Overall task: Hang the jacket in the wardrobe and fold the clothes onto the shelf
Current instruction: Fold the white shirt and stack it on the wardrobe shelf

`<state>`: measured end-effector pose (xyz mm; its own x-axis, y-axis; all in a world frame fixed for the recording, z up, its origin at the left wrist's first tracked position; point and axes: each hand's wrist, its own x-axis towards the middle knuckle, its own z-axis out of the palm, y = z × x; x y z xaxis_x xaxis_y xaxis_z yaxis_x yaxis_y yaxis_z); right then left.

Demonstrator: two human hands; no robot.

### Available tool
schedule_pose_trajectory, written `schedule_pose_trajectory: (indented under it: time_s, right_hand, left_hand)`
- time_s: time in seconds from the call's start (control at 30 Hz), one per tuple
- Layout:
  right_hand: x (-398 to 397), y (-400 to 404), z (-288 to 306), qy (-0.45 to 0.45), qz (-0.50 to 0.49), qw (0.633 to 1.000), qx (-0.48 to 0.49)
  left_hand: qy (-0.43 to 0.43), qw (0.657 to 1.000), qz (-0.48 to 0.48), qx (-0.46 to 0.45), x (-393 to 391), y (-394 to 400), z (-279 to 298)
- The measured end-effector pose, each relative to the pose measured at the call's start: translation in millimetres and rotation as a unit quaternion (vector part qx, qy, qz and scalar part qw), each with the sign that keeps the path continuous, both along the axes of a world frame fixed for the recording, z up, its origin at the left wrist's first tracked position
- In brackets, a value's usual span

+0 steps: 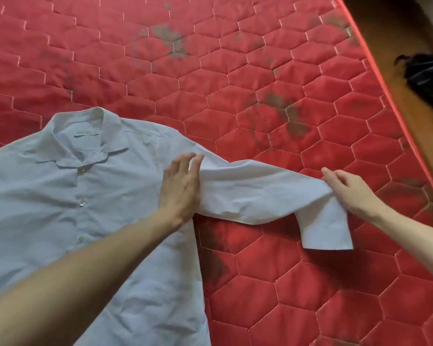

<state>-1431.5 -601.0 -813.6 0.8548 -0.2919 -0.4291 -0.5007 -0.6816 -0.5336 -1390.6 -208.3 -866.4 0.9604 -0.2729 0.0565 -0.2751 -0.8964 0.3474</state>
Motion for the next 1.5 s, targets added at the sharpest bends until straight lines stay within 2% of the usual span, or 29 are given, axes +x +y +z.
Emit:
schedule_pose_trajectory:
  time_s: [0.07,0.17,0.23,0.33,0.4,0.47,0.5,0.53,0.6,0.63,0.67,0.73,0.8,0.87,0.97,1.03,1.1,1.2,1.3,1.33,1.4,1.5]
  right_hand:
    - [-13.2,3.3,2.5,0.040,-0.006,0.998,0.046]
    - [-29.4,5.4,8.0,0.108,-0.011,0.980,0.169]
    - [-36.9,-4.6,5.4,0.139,0.017,0.974,0.180]
    - [-39.2,-28.7,2.3,0.109,0.085,0.988,0.066]
    - [-32.3,-44.7,7.0,0.017,0.104,0.994,-0.041]
    - [-18.3,-57.2,15.1,-0.106,0.106,0.981,-0.123]
    - [-10.0,-62.3,19.5,-0.168,0.119,0.961,-0.182]
    - [-1.4,-66.4,23.0,-0.231,0.146,0.926,-0.259]
    - [16.4,-71.1,29.2,-0.306,0.206,0.837,-0.404]
    - [23.6,-72.8,27.9,-0.299,0.213,0.815,-0.448]
    - [29.2,-74.3,22.5,-0.264,0.203,0.814,-0.476]
    - [32.2,-72.2,6.2,-0.139,0.153,0.848,-0.488]
    - [27.3,-67.0,-12.7,-0.020,0.072,0.903,-0.423]
    - [23.5,-61.2,-22.8,-0.003,0.039,0.944,-0.327]
    - [23.9,-60.8,-27.4,-0.087,0.070,0.957,-0.269]
    - [28.7,-65.3,-20.9,-0.147,0.034,0.965,-0.213]
    - [37.8,-69.4,-6.7,-0.147,-0.035,0.980,-0.127]
    - [59.0,-81.4,19.0,-0.082,-0.057,0.994,-0.038]
    - [80.3,-94.4,40.5,0.065,-0.064,0.994,0.060]
    - [85.8,-97.9,42.2,0.086,-0.079,0.991,0.069]
    - [91.2,-105.4,31.0,0.045,-0.177,0.981,0.061]
    - [84.7,-104.3,-1.4,-0.038,-0.338,0.937,0.085]
  left_hand:
    - [0.052,0.997,-0.055,0.026,42.6,-15.6,2.7]
    - [0.118,0.974,-0.156,0.115,78.7,-38.0,5.3]
    - [0.124,0.964,-0.183,0.146,86.6,-46.5,10.5]
    - [0.144,0.974,-0.153,0.086,92.4,-45.9,16.1]
    - [0.120,0.985,-0.113,0.042,101.0,-39.9,17.6]
    - [0.077,0.994,-0.073,0.006,112.7,-32.1,20.5]
    - [0.061,0.997,-0.056,-0.011,118.3,-29.6,20.9]
    - [0.048,0.997,-0.048,-0.023,122.3,-28.0,22.2]
    - [0.018,0.999,-0.039,-0.021,125.9,-27.8,21.0]
    - [0.000,1.000,-0.027,-0.015,124.4,-29.0,19.2]
    - [-0.013,1.000,-0.010,-0.013,120.3,-30.4,15.8]
    - [-0.030,0.999,0.023,-0.017,104.2,-35.0,8.1]
    - [-0.047,0.999,0.008,-0.008,83.2,-38.5,-1.3]
    - [-0.058,0.997,-0.044,0.013,61.2,-38.8,-11.3]
    - [-0.095,0.986,-0.130,0.041,38.8,-38.1,-23.5]
    - [-0.100,0.981,-0.158,0.045,31.1,-38.5,-28.2]
    - [-0.067,0.985,-0.154,0.040,31.5,-38.4,-29.2]
    - [-0.034,0.993,-0.114,0.007,39.9,-39.2,-26.4]
    - [-0.026,0.993,-0.081,-0.081,53.2,-40.3,-20.8]
    - [-0.022,0.993,-0.084,-0.084,56.3,-39.1,-20.9]
    - [-0.016,0.992,-0.120,-0.022,59.9,-33.5,-27.0]
    - [0.018,0.984,-0.156,0.087,54.6,-25.4,-40.1]
